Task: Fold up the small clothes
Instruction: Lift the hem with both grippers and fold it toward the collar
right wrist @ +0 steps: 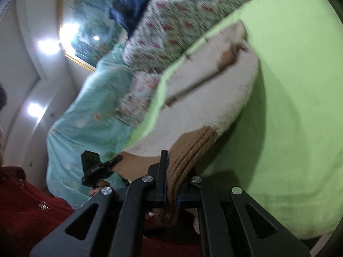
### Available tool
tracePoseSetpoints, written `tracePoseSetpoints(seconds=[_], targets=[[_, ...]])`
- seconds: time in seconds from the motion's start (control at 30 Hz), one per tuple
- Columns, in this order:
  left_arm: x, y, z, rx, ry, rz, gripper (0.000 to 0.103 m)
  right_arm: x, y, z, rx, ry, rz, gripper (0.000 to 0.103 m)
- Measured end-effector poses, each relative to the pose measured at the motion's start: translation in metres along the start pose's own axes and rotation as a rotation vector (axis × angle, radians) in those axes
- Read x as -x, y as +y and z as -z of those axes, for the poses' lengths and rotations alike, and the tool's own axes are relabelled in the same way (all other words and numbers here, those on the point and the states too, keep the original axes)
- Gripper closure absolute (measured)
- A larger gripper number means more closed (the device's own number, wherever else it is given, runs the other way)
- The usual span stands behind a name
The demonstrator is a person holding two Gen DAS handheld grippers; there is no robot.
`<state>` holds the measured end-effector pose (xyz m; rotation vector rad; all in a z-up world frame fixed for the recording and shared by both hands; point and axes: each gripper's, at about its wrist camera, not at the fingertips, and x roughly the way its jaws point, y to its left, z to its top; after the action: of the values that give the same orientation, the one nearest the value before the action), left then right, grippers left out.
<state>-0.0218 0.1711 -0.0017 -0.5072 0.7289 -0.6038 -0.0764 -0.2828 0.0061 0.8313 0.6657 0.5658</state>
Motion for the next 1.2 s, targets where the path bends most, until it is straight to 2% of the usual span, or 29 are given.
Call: tracePoseSetpoints(seconds=[0.13,0.27,0.53,0.7,0.83,0.93,1.1,1.2], targets=[[-0.013,-0.014,-0.038,-0.048,-0.08,0.015,0.098,-0.009,0.017,-0.034,0.051,-0.051,-0.022,0.096],[-0.036,-0.012,-0.082,-0.048,-0.13,0.015,0.098,-0.027,0.009,-0.075,0.08,-0.091,0.001,0.096],[-0.112,-0.002,-0.188,-0.081,-0.149,-0.093,0.098,-0.083,-0.004,-0.177,0.139,-0.152,0.088,0.096],[-0.168,0.02,-0.236,-0.062,-0.122,-0.153,0.098,-0.121,-0.029,-0.233,0.116,-0.159,0.128,0.096],[-0.215,0.046,-0.262,-0.01,-0.065,-0.204,0.098,-0.158,-0.057,-0.266,0.101,-0.135,0.185,0.096],[-0.244,0.068,-0.271,0.042,-0.034,-0.22,0.098,-0.186,-0.092,-0.283,0.041,-0.109,0.234,0.096],[-0.293,0.11,-0.273,0.091,0.033,-0.285,0.098,-0.22,-0.137,-0.291,-0.022,-0.057,0.315,0.096],[-0.311,0.133,-0.266,0.129,0.071,-0.288,0.096,-0.235,-0.156,-0.291,-0.057,-0.027,0.357,0.094]])
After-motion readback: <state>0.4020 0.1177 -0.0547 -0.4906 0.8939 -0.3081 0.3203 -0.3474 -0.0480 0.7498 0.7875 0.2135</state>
